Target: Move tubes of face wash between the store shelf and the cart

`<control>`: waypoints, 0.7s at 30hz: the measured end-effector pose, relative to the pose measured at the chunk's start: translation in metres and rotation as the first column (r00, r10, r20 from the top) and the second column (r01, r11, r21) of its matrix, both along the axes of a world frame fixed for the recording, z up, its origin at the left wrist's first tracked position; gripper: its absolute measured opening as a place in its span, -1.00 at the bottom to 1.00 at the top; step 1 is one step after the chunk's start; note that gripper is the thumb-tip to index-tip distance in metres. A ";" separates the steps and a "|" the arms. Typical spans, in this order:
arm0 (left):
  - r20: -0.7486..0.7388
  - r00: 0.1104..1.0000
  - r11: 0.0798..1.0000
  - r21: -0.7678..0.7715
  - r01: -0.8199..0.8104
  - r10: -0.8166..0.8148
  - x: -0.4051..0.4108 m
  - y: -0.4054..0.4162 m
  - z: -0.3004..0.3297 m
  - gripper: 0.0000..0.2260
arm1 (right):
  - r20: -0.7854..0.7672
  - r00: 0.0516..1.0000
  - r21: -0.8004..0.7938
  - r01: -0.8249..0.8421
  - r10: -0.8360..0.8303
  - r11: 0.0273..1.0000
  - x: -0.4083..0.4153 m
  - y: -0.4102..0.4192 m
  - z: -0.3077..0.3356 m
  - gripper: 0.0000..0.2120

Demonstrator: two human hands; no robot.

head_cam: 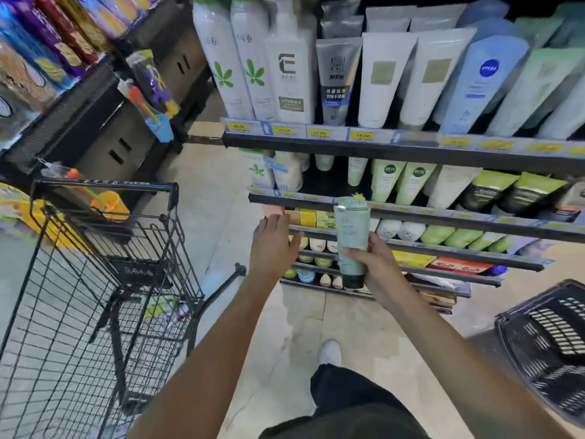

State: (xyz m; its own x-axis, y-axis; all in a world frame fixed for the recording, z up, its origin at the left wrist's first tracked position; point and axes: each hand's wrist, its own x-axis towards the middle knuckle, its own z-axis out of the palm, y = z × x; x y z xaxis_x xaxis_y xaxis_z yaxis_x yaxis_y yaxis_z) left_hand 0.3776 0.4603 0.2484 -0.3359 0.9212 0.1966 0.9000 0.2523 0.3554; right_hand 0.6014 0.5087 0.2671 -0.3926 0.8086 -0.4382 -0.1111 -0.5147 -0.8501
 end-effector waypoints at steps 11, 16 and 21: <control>-0.144 0.967 0.973 -0.130 0.193 -0.211 -0.062 0.102 -0.005 -0.65 | 0.117 0.992 0.079 0.035 -0.044 0.996 -0.062 0.075 0.004 -0.38; -0.131 0.945 0.946 -0.168 0.278 -0.301 -0.072 0.119 -0.023 -0.64 | 0.155 0.980 0.125 0.107 -0.126 0.986 -0.086 0.093 0.002 -0.38; -0.137 0.922 0.931 -0.095 0.352 -0.363 -0.082 0.126 -0.035 -0.76 | 0.205 0.962 0.221 0.135 -0.181 0.966 -0.105 0.101 -0.002 -0.38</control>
State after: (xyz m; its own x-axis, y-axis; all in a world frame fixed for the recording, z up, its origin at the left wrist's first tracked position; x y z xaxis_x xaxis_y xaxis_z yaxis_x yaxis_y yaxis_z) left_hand 0.2952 0.5866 0.2134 0.0466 0.9872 0.1523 0.9761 -0.0774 0.2031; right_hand 0.4963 0.6101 0.2653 -0.1639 0.9332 -0.3198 0.0262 -0.3200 -0.9471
